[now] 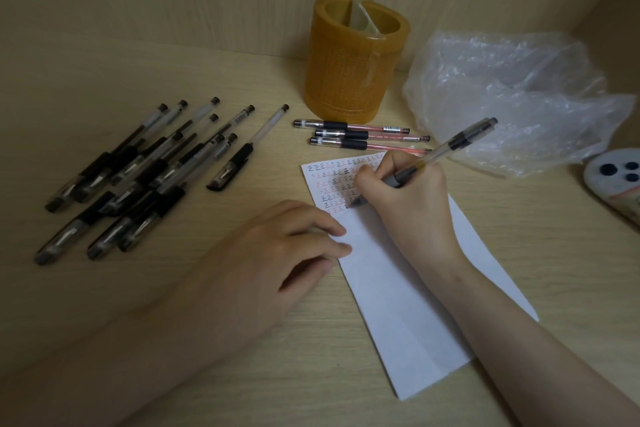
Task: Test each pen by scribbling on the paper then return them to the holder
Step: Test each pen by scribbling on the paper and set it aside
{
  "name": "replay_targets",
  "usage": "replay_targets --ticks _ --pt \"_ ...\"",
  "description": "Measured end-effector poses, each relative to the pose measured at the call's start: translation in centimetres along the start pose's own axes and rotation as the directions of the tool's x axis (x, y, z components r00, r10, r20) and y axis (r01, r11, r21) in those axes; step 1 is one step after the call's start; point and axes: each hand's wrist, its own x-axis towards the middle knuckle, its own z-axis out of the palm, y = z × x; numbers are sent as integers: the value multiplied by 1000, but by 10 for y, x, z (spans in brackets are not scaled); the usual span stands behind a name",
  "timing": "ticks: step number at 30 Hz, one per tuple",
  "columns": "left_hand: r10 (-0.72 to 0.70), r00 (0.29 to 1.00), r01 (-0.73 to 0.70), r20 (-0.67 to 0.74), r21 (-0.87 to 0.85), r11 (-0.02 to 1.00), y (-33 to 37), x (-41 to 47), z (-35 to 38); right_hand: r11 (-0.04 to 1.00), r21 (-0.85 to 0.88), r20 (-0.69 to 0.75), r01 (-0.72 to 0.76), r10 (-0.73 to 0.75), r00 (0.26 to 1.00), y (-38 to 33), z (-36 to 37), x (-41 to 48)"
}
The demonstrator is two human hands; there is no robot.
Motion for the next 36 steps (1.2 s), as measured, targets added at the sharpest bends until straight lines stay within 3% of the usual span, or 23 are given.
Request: replay_targets --ticks 36 --pt "-13 1000 13 -12 20 1000 -3 0 5 1000 -20 -26 -9 8 1000 2 1 1"
